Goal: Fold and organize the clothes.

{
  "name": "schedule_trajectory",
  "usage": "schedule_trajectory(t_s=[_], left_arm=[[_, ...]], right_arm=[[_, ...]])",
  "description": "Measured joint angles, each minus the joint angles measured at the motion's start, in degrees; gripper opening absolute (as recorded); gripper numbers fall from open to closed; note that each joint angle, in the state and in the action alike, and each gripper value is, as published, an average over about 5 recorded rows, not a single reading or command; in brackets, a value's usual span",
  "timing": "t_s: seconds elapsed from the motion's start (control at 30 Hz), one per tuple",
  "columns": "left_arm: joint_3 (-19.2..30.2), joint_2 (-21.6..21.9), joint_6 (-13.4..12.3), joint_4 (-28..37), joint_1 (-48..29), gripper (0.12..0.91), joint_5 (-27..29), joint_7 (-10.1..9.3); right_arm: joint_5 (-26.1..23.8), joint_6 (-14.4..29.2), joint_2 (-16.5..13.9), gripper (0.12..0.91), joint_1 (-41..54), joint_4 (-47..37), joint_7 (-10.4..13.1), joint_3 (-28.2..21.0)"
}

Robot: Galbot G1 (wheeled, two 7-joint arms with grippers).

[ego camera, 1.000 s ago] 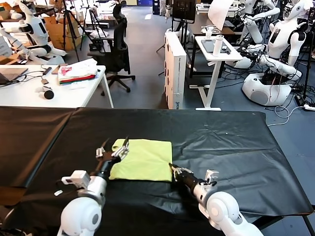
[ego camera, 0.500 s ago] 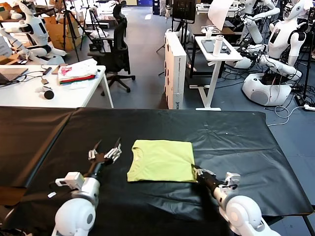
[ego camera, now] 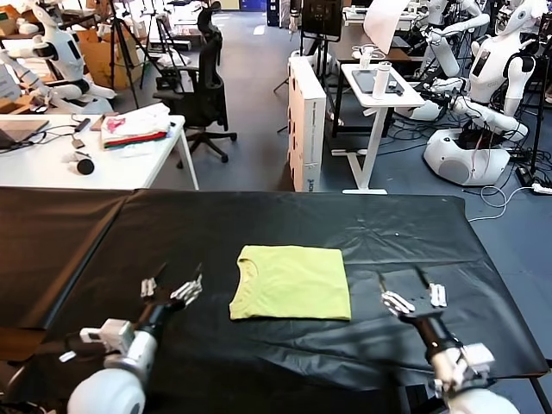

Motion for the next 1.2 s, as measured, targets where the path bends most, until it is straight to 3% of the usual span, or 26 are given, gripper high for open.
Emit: schedule_trajectory(t_s=[0.1,0.2,0.43,0.63,1.2], left_arm=[[-1.88,2.52,0.15,-1.95,4.35,0.907,-1.07,-0.33],[-3.93,4.50,0.56,-4.01,9.89,0.907,-1.87,-1.38],[-7.69,5.94,1.64,-8.74,21.87,0.907,-5.51,-3.63],[-8.35,5.82,1.47,-10.78,25.58,0.907,-6.57,-4.43],[-7.70,6.58,1.70,-10.73,26.74,0.907,-6.86,-4.43]], right_arm=[[-3.07,4.46,0.97,0.906,-5.38,1.61,1.12,2.23],[-4.55,5.71,1.85,0.907,-10.61,2.96,2.95,3.44],[-4.68,-1.17,3.32,0.907,-20.16,6.56,8.20,3.38],[-4.51,-4.98,3.34,0.907,-22.93,8.63,8.19,2.18],[-5.29,-6.07,4.38,0.907,-24.59,9.82,7.85,1.48]])
